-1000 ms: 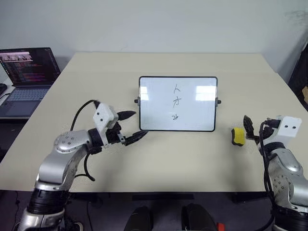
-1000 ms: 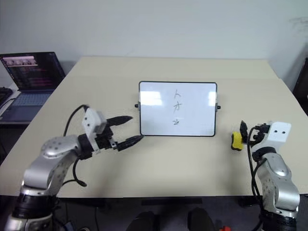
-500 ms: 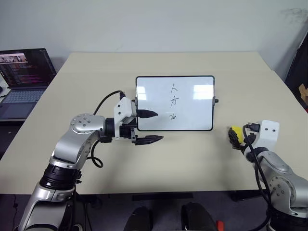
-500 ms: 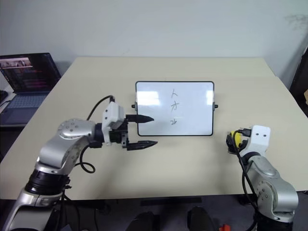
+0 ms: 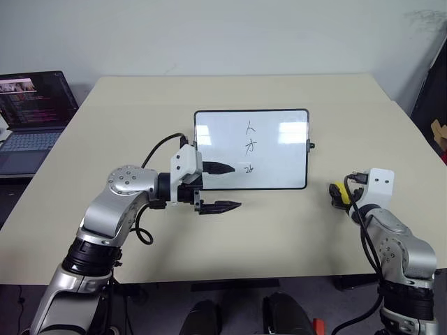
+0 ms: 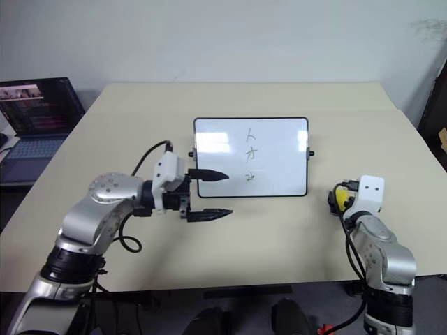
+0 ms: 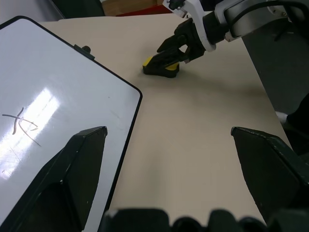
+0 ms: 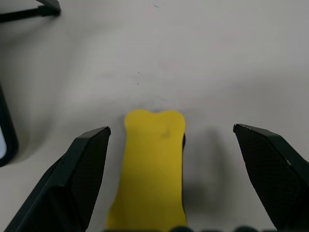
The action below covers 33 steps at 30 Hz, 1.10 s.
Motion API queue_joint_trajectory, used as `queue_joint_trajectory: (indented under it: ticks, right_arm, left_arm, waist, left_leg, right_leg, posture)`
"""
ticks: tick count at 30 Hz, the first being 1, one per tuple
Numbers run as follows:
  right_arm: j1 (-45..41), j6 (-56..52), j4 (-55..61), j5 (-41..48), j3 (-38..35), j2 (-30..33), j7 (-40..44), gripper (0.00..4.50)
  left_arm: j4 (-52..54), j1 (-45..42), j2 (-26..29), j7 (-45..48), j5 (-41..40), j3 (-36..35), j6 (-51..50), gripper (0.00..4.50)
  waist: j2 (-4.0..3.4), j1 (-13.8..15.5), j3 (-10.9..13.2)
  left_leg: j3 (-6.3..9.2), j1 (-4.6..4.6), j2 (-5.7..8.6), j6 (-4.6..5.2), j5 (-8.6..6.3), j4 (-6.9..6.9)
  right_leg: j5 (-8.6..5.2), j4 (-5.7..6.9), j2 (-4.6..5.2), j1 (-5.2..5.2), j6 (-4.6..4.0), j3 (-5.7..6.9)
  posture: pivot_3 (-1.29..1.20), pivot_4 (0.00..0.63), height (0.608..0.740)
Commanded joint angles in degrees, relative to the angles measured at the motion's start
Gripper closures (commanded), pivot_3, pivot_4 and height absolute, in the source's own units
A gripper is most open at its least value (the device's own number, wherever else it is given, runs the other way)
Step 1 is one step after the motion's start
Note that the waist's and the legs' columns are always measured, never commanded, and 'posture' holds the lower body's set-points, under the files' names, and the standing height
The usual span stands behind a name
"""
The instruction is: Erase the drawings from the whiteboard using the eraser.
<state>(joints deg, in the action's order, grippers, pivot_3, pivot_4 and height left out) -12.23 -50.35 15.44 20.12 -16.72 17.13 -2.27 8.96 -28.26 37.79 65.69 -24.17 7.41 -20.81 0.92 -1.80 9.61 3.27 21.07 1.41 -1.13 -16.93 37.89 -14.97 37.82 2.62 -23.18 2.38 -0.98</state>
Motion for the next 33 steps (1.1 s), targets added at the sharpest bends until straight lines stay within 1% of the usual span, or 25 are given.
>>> queue_joint_trajectory:
  ticks: [1, 6, 9, 16, 17, 23, 27, 30, 33]
  right_arm:
    - [-1.20, 1.55, 0.64, -0.49, -0.81, 0.22, 0.69, 0.05]
    - [-1.85, 1.72, -0.56, -1.12, -0.67, -0.24, 1.31, 0.05]
    - [-1.97, 1.81, -1.22, -1.32, -0.66, -0.20, 1.62, 0.60]
    - [-1.95, 1.71, -2.17, -1.62, -0.78, 0.10, 1.90, 3.11]
    - [-1.97, 1.73, -2.18, -1.68, -0.76, 0.10, 1.96, 3.29]
    - [-1.02, 4.43, -0.19, -2.83, 0.65, 1.46, 4.19, 3.30]
    - [3.07, 9.33, 2.70, -5.62, 4.00, 4.66, 8.24, 3.30]
    - [6.99, 15.42, 4.51, -7.31, 7.88, 7.17, 13.42, 3.30]
    - [8.62, 16.03, 7.18, -5.95, 9.02, 7.95, 16.75, 3.30]
  left_arm:
    - [2.13, 0.03, 0.11, -0.06, -0.46, -1.15, 0.53, 0.00]
    - [2.15, 0.14, 0.17, -0.24, -0.44, -1.29, 0.43, 0.00]
    - [2.23, 0.21, 0.16, -0.49, -0.46, -1.38, 0.27, 0.00]
    - [2.67, 0.69, 0.20, -0.99, -0.43, -1.34, 0.02, 0.00]
    - [2.73, 0.76, 0.23, -1.10, -0.44, -1.35, -0.06, 0.00]
    - [2.82, 1.15, -0.50, -5.87, -1.25, -4.27, -2.21, 0.00]
    - [2.95, 0.97, -2.22, -12.75, -1.68, -7.41, -5.43, 0.00]
    - [2.00, 0.46, -4.29, -19.24, 0.84, -8.74, -5.59, 0.00]
    - [2.16, 0.00, -6.09, -25.01, 2.51, -9.85, -6.34, 0.00]
  waist:
    - [0.00, 0.00, 0.00]
    - [0.00, 0.00, 0.00]
    - [0.00, 0.00, 0.00]
    - [0.00, 0.00, 0.00]
    - [0.00, 0.00, 0.00]
    - [0.00, 0.01, 0.00]
    - [0.00, 0.04, 0.00]
    - [0.01, 0.11, 0.00]
    - [0.01, 0.00, 0.00]
  left_leg:
    - [0.00, 0.00, 0.00, 0.00, 0.00, 0.00]
    - [0.00, 0.00, 0.00, 0.00, 0.00, 0.01]
    - [0.00, 0.00, 0.00, 0.00, 0.00, 0.01]
    - [0.00, 0.00, 0.00, 0.00, 0.00, 0.01]
    - [-0.01, 0.00, 0.00, 0.00, 0.00, 0.01]
    - [0.00, -0.01, 0.00, 0.00, 0.00, 0.02]
    - [0.01, 0.00, 0.00, 0.00, 0.00, 0.02]
    - [0.00, -0.01, 0.01, 0.00, 0.00, 0.03]
    - [0.00, -0.02, 0.00, 0.00, 0.00, 0.04]
  right_leg:
    - [0.00, 0.00, 0.00, 0.00, 0.00, 0.00]
    - [0.00, 0.01, 0.00, 0.00, 0.00, 0.00]
    - [0.00, 0.02, 0.00, 0.00, 0.00, 0.01]
    - [0.00, 0.02, 0.00, 0.00, 0.00, 0.00]
    - [0.00, 0.02, 0.00, 0.00, 0.00, 0.00]
    - [0.00, 0.04, 0.00, 0.00, 0.00, 0.00]
    - [-0.01, 0.02, 0.00, 0.00, 0.01, 0.01]
    - [0.00, 0.03, 0.01, 0.00, 0.01, 0.01]
    - [0.00, 0.05, 0.01, 0.00, 0.02, -0.01]
  posture:
    - [0.00, 0.150, 0.740]
    - [0.00, 0.150, 0.740]
    - [0.00, 0.150, 0.740]
    - [0.00, 0.150, 0.740]
    - [0.00, 0.150, 0.740]
    - [0.00, 0.150, 0.740]
    - [0.00, 0.150, 0.740]
    - [0.00, 0.150, 0.740]
    - [0.00, 0.150, 0.740]
